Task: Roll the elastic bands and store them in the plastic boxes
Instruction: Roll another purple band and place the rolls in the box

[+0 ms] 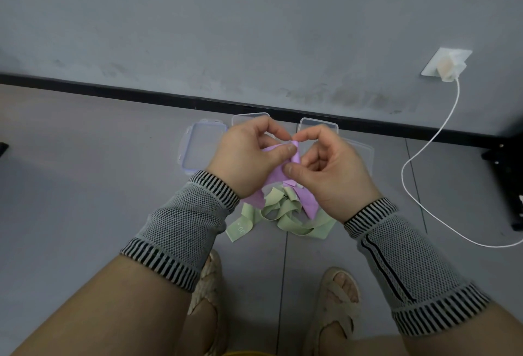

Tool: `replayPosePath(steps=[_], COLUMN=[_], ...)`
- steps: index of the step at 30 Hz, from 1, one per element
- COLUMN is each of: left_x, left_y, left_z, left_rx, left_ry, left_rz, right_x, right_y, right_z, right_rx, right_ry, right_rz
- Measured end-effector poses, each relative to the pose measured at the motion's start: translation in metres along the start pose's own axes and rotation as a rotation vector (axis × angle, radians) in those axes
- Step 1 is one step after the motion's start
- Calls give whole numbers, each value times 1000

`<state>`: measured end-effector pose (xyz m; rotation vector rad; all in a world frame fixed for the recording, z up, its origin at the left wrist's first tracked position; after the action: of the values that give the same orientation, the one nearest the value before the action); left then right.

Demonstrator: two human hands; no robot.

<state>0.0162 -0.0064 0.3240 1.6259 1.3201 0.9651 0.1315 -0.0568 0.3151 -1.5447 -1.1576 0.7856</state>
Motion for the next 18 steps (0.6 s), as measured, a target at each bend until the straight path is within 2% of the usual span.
replayPosePath(steps=[11,18], left_x=[-2,-5], left_y=[-1,1], left_z=[-3,-2], left_rx=[-87,-127], left_ry=[-52,-40], left_rz=[-58,-61], right_x=[-3,1], right_y=[-3,-1], right_z=[5,-2], right_rx=[146,164], right_ry=[-121,-50], right_rz=[44,60])
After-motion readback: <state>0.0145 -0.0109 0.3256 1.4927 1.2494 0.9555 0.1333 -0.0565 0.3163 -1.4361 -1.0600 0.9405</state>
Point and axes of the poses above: each hand's wrist, its own x-axis towards the middle knuckle, its own z-axis out of the palm, y = z × x, the point moved 10 cm from there along x, towards the middle knuckle, and after that the axes turned 12 degrees about y, right-handed, at the moved point
